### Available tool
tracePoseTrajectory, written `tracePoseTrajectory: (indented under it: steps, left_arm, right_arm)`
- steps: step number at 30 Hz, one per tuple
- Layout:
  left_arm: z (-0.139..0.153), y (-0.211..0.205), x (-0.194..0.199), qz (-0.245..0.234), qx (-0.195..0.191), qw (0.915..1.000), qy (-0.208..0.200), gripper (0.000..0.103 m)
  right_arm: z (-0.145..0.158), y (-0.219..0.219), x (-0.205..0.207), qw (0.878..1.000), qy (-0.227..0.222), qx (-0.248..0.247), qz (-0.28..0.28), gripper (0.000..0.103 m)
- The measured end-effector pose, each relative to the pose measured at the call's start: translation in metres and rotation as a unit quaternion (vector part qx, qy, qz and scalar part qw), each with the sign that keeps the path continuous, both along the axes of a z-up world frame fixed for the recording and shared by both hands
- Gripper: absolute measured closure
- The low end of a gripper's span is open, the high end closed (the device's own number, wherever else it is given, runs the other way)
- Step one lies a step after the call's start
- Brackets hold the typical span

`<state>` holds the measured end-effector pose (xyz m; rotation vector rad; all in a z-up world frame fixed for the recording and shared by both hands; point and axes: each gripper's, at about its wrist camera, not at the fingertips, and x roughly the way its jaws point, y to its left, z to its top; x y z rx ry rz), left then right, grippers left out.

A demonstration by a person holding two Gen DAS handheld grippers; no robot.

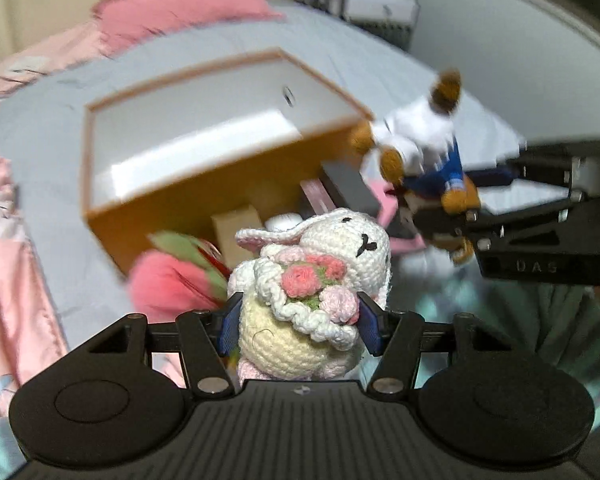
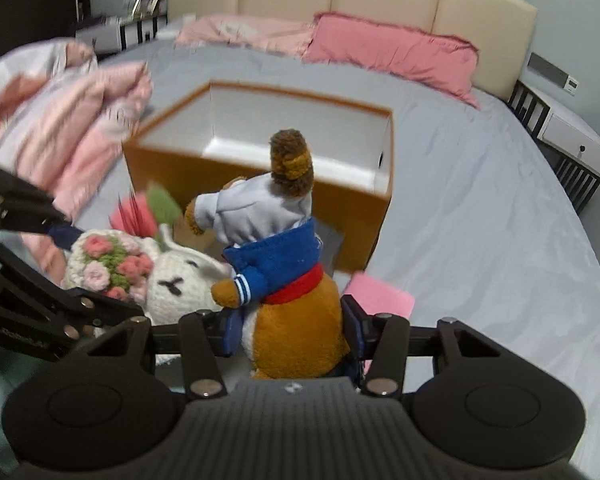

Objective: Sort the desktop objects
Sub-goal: 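Grasp the cream crocheted bunny with the left gripper while the right grasps the sailor duck plush, then carry the bunny into the box and open the left gripper while the right carries the duck over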

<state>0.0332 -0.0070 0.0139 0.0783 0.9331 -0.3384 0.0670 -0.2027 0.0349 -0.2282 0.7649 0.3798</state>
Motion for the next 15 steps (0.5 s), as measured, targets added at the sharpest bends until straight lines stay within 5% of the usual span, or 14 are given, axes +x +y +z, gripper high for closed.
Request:
tracePoseTrajectory:
  steps: [6, 15]
  left_arm:
    - [0.038, 0.024, 0.030, 0.081, -0.005, 0.9935, -0.080, 0.036]
    - [0.064, 0.041, 0.108, 0.209, 0.031, 0.9627, -0.168, 0.036]
  right_arm:
    - [0.032, 0.014, 0.023, 0.999, -0.016, 0.026, 0.013, 0.051]
    - [0.080, 0.044, 0.088, 0.994, -0.080, 0.080, -0.013, 0.051]
